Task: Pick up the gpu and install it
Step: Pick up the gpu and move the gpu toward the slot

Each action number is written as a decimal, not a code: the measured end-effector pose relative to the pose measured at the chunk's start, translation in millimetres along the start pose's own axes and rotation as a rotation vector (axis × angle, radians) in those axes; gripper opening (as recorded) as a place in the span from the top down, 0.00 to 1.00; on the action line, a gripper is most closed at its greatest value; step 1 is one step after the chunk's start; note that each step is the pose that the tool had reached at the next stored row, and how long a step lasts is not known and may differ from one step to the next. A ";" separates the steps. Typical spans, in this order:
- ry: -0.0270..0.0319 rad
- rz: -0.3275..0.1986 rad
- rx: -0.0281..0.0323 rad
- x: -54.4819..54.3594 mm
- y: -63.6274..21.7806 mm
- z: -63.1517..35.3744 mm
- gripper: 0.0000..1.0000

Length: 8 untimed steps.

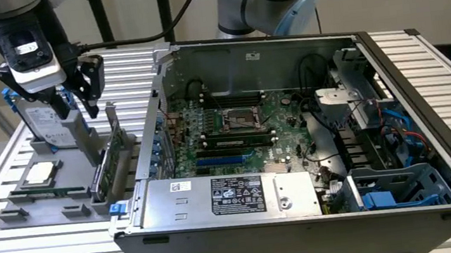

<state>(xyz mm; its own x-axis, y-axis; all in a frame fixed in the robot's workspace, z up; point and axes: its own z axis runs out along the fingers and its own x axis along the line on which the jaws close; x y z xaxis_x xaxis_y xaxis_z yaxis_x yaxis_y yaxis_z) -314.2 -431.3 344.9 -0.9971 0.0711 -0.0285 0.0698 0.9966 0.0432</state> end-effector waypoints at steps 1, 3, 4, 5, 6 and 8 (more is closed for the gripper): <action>-0.0001 0.000 -0.0001 0.1 -0.3 1.9 0.00; 0.0000 0.000 0.0000 0.1 -0.9 5.4 0.00; 0.0000 0.000 -0.0001 0.1 -1.3 7.3 0.00; 0.0001 0.000 0.0000 0.2 -1.8 9.0 0.00; -0.0001 0.000 -0.0001 0.2 -2.3 10.8 0.00; -0.0001 0.000 0.0000 0.2 -3.3 14.4 0.00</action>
<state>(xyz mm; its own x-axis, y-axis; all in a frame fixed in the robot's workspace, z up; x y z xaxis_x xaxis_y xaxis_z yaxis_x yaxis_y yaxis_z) -314.2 -434.0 330.4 -0.9971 0.0711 -0.0286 0.0698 0.9966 0.0433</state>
